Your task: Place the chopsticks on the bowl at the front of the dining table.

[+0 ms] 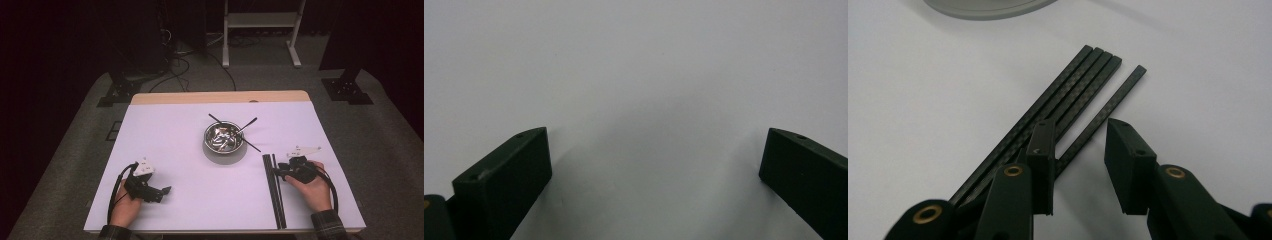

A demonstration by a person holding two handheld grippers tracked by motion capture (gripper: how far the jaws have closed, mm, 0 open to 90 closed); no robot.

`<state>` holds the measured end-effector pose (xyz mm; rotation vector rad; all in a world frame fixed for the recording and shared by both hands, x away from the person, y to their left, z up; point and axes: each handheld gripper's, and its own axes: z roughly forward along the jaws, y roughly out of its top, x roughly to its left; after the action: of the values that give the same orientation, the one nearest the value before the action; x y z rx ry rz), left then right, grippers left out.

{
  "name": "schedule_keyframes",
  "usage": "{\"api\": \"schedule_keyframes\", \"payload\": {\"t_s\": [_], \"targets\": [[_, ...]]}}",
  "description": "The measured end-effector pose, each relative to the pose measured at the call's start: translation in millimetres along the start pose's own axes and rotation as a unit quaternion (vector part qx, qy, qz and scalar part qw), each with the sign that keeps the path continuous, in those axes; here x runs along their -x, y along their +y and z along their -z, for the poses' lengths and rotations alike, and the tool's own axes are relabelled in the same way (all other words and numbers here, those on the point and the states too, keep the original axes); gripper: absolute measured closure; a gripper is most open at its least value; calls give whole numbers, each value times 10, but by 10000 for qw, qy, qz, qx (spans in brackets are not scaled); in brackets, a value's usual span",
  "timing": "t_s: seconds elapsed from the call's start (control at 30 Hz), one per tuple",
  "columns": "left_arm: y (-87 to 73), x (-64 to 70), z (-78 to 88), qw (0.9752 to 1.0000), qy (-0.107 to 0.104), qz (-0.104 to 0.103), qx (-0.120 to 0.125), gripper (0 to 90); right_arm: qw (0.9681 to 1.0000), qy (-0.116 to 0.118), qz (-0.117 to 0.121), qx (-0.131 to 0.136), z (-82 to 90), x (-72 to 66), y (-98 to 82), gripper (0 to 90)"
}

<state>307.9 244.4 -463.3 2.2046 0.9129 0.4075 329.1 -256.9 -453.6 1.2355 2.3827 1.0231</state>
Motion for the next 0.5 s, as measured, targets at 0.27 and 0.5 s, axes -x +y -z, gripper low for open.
{"api": "schedule_keyframes", "payload": {"t_s": [0.27,0.5], "targets": [[0,0,0,10000,-1,0,-1,0,10000,47,18,-28,74,-81,-80,643],[0,0,0,10000,1,-2,-1,0,9999,18,104,-75,135,-165,-144,640]]}}
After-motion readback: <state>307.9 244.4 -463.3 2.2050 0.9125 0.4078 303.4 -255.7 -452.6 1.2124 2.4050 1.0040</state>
